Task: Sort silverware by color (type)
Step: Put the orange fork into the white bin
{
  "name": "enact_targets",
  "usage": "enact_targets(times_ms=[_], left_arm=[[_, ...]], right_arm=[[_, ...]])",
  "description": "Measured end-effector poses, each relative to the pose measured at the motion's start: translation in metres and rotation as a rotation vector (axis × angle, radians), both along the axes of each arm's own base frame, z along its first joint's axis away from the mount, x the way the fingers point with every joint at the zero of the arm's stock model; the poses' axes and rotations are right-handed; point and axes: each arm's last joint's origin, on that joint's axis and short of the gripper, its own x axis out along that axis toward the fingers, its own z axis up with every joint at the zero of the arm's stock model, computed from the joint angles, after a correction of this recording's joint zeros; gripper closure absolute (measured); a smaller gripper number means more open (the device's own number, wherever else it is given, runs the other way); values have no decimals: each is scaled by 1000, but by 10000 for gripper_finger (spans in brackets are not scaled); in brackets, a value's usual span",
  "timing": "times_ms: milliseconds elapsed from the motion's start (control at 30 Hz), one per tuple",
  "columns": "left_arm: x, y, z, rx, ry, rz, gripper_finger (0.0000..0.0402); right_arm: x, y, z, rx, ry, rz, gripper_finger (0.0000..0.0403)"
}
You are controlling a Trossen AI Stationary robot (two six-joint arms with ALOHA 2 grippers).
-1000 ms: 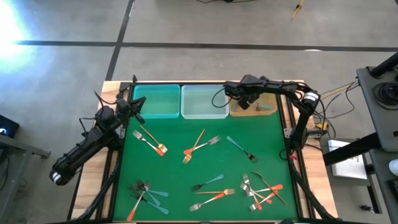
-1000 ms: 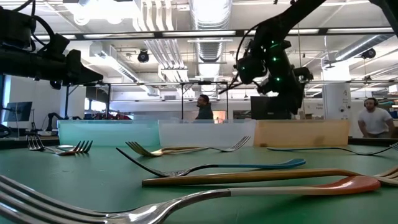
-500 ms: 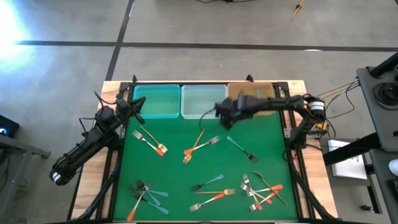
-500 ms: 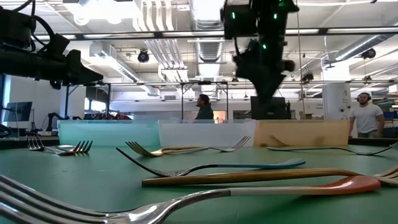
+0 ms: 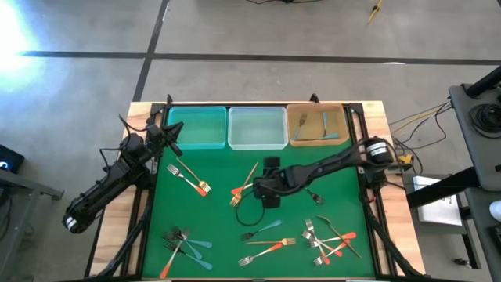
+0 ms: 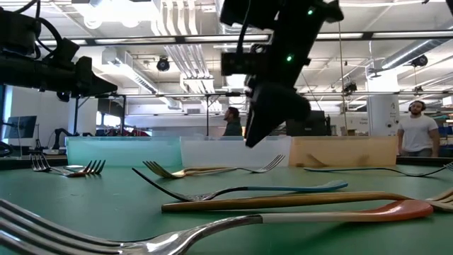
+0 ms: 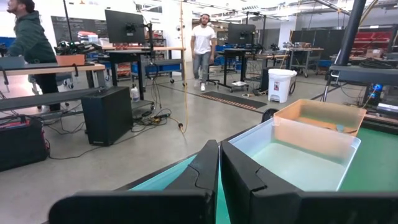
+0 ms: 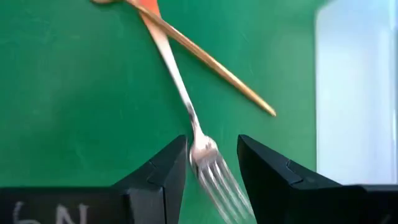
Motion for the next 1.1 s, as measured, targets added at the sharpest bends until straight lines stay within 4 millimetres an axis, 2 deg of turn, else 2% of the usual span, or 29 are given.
enact_targets(times_ms=[167,333,500,700,900,1033,1100], left_arm=[[0,0,0,0,0,0,401],[0,0,0,0,0,0,401],[0,0,0,0,0,0,401],[0,0,0,0,0,0,401],[0,0,0,0,0,0,401],[0,0,0,0,0,0,401],[0,0,0,0,0,0,401]], right_arm=[[12,0,-17,3,67,90,268],[22,-4,-22,0,88,136,268],[27,-19,-29,38,102,104,268],[28,-44,-30,247,105,49,276],[28,-64,-31,363,99,11,318],[28,-65,-31,362,105,25,373],[27,-65,-31,361,113,23,387]])
